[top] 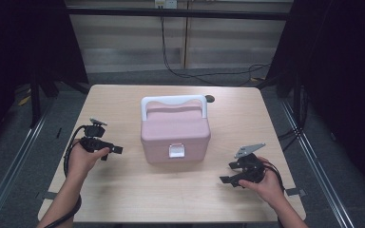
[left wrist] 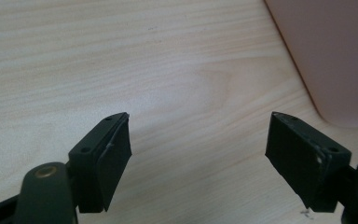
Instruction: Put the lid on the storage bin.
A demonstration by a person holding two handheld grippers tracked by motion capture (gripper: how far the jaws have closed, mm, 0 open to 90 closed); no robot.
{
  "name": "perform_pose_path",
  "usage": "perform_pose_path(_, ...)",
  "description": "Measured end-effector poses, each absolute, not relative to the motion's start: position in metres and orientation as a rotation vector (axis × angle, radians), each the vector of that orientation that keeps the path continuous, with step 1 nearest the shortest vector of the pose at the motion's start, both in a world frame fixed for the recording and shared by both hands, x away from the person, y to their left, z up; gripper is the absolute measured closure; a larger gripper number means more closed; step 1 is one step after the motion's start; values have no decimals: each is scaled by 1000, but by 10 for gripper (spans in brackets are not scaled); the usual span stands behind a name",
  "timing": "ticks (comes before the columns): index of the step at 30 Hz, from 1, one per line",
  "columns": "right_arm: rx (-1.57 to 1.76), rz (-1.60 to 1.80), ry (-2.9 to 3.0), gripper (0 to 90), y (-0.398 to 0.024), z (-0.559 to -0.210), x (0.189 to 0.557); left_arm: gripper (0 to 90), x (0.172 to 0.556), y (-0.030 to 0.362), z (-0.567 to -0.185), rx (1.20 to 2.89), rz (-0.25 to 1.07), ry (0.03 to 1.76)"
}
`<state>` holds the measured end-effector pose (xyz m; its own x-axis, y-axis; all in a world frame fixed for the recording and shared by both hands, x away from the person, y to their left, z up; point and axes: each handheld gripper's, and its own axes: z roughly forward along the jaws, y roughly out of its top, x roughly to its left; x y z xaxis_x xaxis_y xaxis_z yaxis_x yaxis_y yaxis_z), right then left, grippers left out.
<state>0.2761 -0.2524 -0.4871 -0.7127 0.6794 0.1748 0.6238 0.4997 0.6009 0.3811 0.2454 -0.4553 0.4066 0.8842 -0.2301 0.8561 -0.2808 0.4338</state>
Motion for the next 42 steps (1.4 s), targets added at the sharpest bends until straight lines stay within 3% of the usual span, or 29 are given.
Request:
perform_pose_path(18, 994, 1040, 2590, 237, -259, -501, 265, 198, 365, 251, -479, 2196, 142, 1359)
perform_pose_path(33, 919, 1119, 2511, 222, -263, -510, 256, 151, 352, 252, -495, 2191, 307, 1234)
perform_pose_path(42, 917, 1116, 2510, 218, -263, -510, 256, 42, 341, 252, -508, 2160, 417, 1111)
